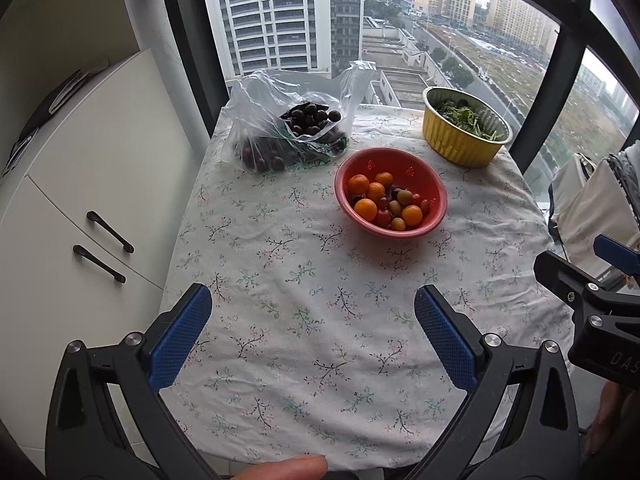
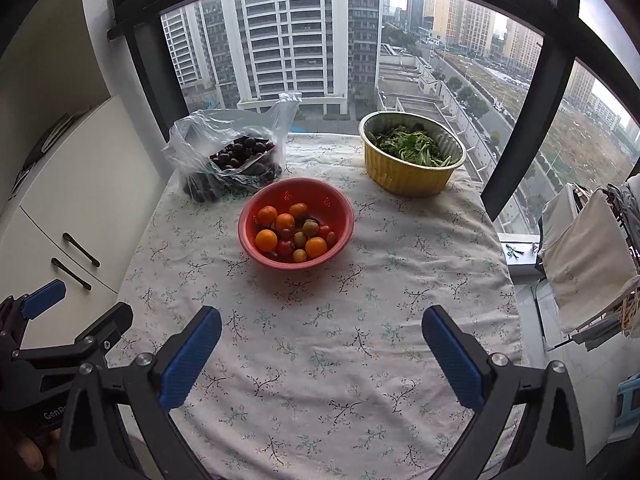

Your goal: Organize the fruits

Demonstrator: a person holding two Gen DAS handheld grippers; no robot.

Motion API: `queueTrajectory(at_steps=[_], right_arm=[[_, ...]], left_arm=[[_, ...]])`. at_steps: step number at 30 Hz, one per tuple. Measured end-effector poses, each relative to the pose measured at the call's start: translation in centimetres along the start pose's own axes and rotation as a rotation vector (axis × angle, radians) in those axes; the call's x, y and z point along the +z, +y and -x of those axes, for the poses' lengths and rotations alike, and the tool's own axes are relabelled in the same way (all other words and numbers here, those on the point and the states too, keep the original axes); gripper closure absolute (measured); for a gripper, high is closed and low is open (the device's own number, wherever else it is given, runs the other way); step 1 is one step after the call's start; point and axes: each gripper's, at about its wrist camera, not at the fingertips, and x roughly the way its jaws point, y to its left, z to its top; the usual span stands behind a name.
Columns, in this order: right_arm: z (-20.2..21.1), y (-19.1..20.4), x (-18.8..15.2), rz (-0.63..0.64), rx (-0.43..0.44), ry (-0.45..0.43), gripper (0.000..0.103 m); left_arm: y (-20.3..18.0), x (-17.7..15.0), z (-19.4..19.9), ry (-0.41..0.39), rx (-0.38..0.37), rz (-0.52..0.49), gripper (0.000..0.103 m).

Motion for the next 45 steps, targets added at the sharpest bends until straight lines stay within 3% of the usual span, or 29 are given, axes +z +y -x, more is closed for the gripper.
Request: queueTrajectory(at_steps=[45], right_arm=[[-0.4, -0.2, -0.8, -0.010, -0.007, 0.025, 0.000]], left_arm=[[0.1, -0.3, -1.0, 0.027, 0.012, 0.015, 0.000]])
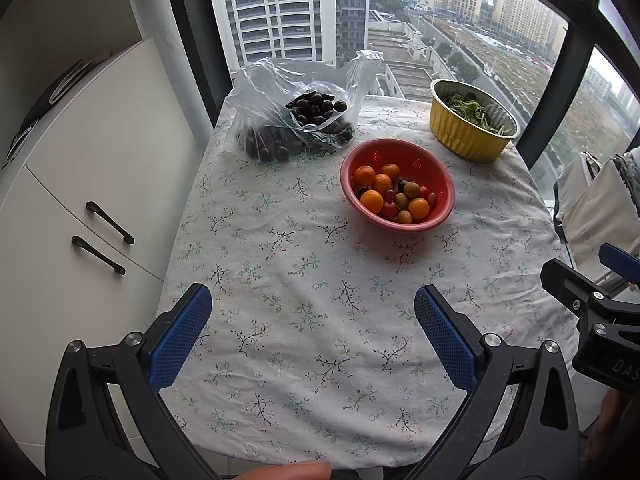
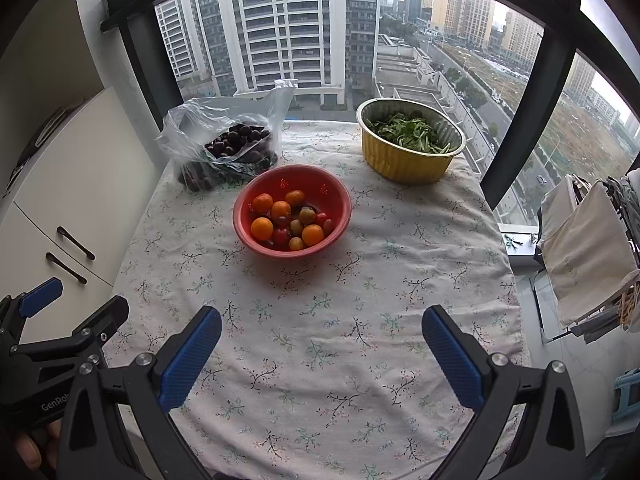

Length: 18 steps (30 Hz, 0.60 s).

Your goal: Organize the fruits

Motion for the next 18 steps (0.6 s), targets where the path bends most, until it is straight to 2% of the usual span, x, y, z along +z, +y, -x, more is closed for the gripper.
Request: queueTrajectory(at_steps=[18], right_arm=[[-0.10, 0.01, -0.24, -0.004, -0.002, 0.005, 0.000]], left_arm=[[0.11, -0.06, -0.35, 0.006, 0.000, 0.001, 0.000]])
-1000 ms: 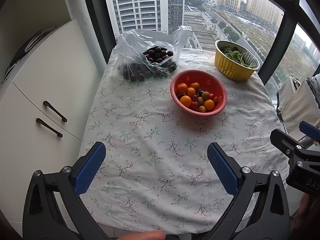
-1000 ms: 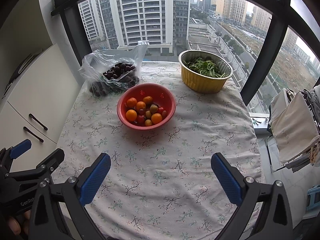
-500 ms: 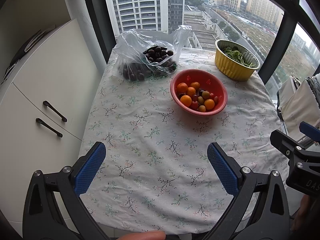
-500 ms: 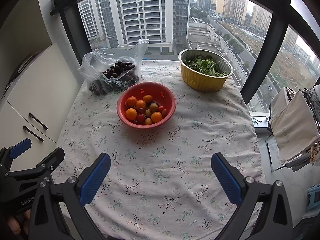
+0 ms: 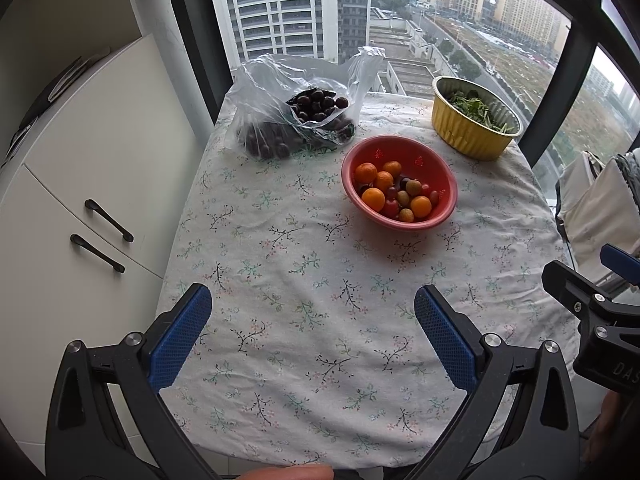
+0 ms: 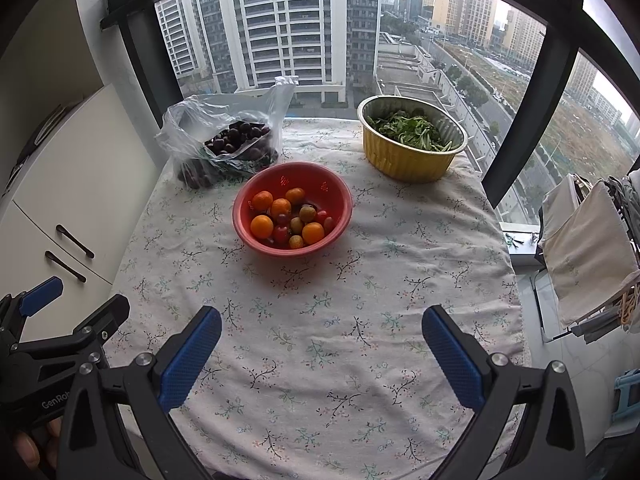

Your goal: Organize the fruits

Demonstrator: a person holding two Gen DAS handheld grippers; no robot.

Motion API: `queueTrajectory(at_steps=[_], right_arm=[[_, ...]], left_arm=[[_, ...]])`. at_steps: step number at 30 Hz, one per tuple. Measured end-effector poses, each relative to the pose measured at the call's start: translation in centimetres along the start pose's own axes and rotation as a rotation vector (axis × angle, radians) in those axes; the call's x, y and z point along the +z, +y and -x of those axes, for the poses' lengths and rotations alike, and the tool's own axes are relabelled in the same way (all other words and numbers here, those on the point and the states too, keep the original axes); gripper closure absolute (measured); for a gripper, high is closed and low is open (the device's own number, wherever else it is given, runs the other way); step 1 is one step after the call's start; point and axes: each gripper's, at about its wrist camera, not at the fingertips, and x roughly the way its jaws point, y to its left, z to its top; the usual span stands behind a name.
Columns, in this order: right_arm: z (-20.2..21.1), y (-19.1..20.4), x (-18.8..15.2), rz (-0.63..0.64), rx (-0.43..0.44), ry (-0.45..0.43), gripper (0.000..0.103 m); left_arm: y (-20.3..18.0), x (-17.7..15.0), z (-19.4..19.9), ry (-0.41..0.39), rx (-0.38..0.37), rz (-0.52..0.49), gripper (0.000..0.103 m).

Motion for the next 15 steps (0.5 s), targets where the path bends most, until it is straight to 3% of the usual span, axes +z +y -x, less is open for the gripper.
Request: queueTrajectory(at_steps=[15], right_arm=[[-1.0, -0.5, -0.3, 0.016, 0.011, 0.028, 0.000]], left_arm=[[-0.3, 0.3, -1.1, -0.004, 0.003, -0.006, 0.000]])
